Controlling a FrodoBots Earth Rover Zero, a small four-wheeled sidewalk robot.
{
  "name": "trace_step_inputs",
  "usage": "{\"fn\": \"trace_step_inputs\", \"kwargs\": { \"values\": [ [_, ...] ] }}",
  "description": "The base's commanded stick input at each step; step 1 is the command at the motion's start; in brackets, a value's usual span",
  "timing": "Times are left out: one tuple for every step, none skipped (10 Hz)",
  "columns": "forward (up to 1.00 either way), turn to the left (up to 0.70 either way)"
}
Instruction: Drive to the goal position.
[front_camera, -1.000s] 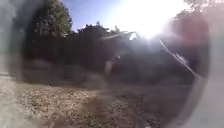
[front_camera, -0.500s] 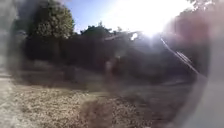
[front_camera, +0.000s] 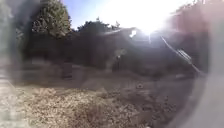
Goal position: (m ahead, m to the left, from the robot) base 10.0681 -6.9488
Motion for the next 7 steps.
{"fn": "trace_step_inputs", "kwargs": {
  "values": [
    [0.70,0.00],
    [0.70,0.00],
    [0.70,0.00],
    [0.70,0.00],
    [0.70,0.00],
    [0.70,0.00],
    [0.70,0.00]
  ]
}}
